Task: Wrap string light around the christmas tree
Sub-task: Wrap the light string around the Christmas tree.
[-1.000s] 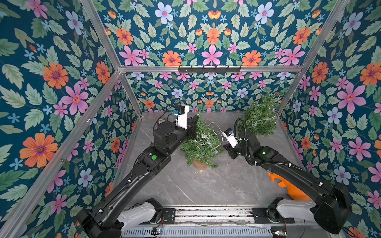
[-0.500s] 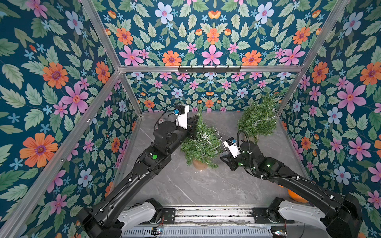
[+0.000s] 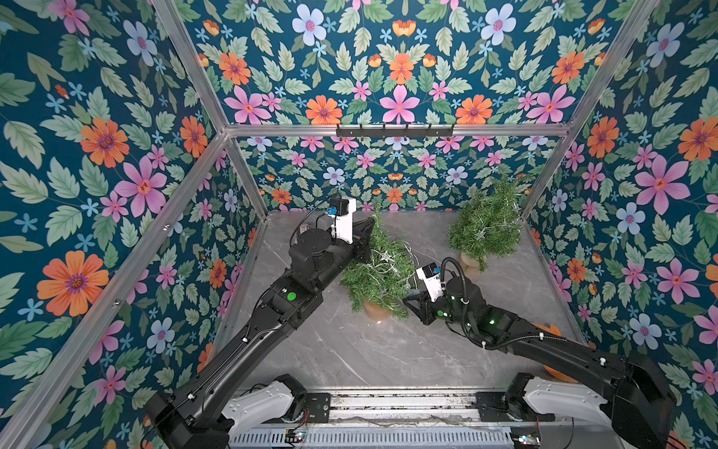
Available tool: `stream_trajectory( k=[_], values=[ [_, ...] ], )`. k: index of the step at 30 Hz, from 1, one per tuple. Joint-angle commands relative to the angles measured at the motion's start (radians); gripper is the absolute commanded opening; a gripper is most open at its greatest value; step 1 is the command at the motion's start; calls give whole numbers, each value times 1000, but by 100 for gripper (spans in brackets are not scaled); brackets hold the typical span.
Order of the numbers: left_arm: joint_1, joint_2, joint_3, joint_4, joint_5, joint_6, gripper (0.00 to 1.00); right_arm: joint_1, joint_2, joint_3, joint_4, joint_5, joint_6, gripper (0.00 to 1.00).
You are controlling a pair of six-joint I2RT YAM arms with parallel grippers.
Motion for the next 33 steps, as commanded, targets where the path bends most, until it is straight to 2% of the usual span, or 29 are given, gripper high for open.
stream_trajectory(
  k=[1,5,13,26,33],
  values=[
    [0,6,-5,-92,-3,1,0,13,27,1,108,11,52,11],
    [1,6,-9,-90,0,-1,0,21,61,-14,116,57,69,12],
    [0,10,-10,-89,-1,0,0,35,128,-85,345,60,155,15],
    [1,10,-11,-88,-2,-4,0,88,264,-112,515,100,189,19],
    [0,13,-11,-88,-4,-6,0,119,313,-143,647,129,173,34]
  ],
)
